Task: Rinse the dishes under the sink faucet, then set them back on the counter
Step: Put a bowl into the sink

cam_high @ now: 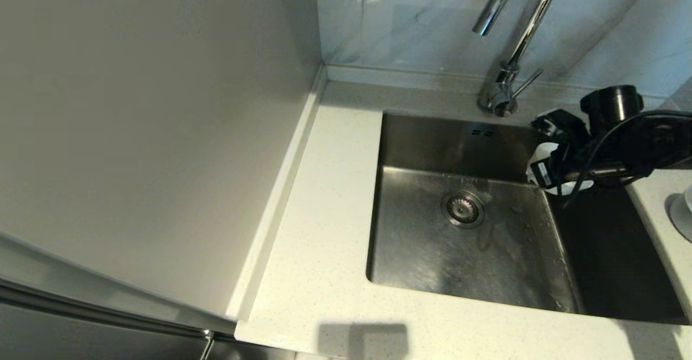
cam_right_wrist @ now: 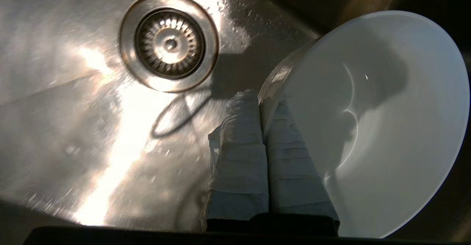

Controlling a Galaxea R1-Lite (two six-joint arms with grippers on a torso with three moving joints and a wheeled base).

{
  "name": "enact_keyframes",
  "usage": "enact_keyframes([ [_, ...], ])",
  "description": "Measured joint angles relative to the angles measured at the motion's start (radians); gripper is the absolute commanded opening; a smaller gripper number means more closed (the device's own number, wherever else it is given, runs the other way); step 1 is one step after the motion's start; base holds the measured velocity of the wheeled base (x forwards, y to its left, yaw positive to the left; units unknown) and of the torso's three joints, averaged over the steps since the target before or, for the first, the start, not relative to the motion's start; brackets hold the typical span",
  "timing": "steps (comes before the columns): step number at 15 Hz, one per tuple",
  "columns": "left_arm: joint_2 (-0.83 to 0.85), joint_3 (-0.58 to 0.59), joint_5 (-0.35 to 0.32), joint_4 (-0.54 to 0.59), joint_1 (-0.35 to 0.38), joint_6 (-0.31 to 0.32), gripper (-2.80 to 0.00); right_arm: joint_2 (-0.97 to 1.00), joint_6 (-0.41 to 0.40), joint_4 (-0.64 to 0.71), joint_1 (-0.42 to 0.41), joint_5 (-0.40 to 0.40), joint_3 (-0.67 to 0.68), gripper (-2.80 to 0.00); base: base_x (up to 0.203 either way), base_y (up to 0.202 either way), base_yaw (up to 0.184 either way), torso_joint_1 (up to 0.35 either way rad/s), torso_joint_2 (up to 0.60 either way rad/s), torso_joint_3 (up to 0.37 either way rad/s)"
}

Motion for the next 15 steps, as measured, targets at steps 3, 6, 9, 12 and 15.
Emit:
enact_keyframes([
  [3,0.000,0.000,0.000,0.000,0.000,0.000,-2.80,0.144,-0.009,-0.216,-0.011,-0.010,0.025,-2.80,0.000,0.000,0.000,0.000,0.00,0.000],
  [6,0.000,0.000,0.000,0.000,0.000,0.000,-2.80,0.278,-0.037,-0.326,-0.032,-0.017,-0.004,-2.80,0.000,0.000,0.000,0.000,0.00,0.000],
  [9,0.000,0.000,0.000,0.000,0.000,0.000,-2.80,0.384,-0.053,-0.336,-0.052,-0.044,-0.090,-2.80,0.000,0.000,0.000,0.000,0.00,0.000],
  [12,0.000,0.000,0.001,0.000,0.000,0.000,-2.80,0.455,-0.065,-0.335,-0.071,-0.066,-0.146,0.00,0.000,0.000,0.000,0.000,0.00,0.000],
  [15,0.000,0.000,0.000,0.000,0.000,0.000,-2.80,0.485,-0.084,-0.337,-0.077,-0.075,-0.169,0.00,0.000,0.000,0.000,0.000,0.00,0.000],
])
